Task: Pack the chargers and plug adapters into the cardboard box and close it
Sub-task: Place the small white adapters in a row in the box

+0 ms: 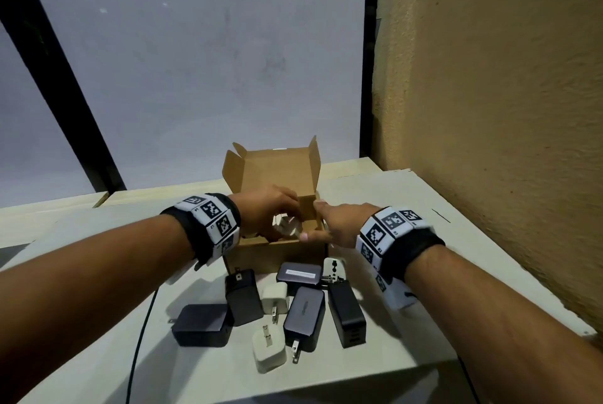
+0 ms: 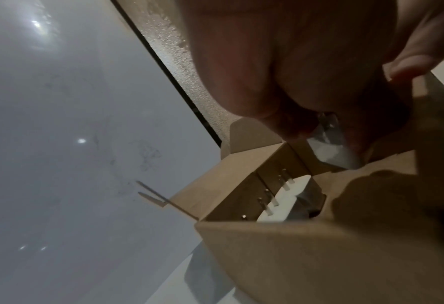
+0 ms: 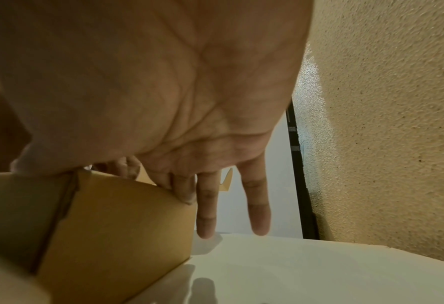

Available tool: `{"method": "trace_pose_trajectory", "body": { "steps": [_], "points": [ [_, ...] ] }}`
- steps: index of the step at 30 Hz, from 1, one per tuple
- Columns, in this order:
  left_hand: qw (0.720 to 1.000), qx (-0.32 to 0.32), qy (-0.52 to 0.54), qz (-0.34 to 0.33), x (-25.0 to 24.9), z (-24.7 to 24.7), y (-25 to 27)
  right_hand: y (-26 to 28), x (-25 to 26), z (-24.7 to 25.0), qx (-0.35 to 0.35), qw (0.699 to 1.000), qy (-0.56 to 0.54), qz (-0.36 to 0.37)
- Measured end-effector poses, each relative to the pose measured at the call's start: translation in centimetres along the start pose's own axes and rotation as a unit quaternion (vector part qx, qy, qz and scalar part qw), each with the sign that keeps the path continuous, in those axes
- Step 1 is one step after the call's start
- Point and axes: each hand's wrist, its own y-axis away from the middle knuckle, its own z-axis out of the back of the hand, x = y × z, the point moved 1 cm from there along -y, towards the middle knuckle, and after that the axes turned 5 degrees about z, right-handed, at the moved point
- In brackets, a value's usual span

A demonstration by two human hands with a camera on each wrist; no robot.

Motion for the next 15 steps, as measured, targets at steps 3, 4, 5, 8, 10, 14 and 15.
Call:
{"method": "trace_pose_trajectory", "body": {
  "steps": [3,4,5,8,10,14,15],
  "points": [
    [0.999,0.015,-0.001,-0.033,-0.9,-0.2,-1.3,-0.4,-0.3,-0.3,-0.015,1.0,-0.016,0.009],
    [0.999,0.021,0.005,-0.03,-1.1,-0.4,-1.6,-0.4,-0.3,-0.4,-0.018,1.0,-0.017,0.011],
    [0.999,0.025,0.01,-0.025,-1.2,-0.6,-1.9,-0.4,-0.4,-0.4,-0.022,1.0,-0.016,0.013],
    [0.999,0.034,0.021,-0.017,-1.0,-1.1,-2.3,-0.4,-0.5,-0.6,-0.026,0.999,-0.013,0.018],
    [0.998,0.044,0.028,-0.019,-0.9,-1.6,-2.2,-0.4,-0.6,-0.8,-0.034,0.999,-0.008,0.024],
    [0.998,0.051,0.024,-0.028,-1.0,-2.1,-2.2,-0.4,-0.8,-0.9,-0.041,0.999,-0.002,0.027],
    [0.998,0.049,0.03,-0.026,-1.0,-2.0,-2.3,-0.5,-0.8,-1.0,-0.042,0.999,-0.004,0.027]
  ]
}}
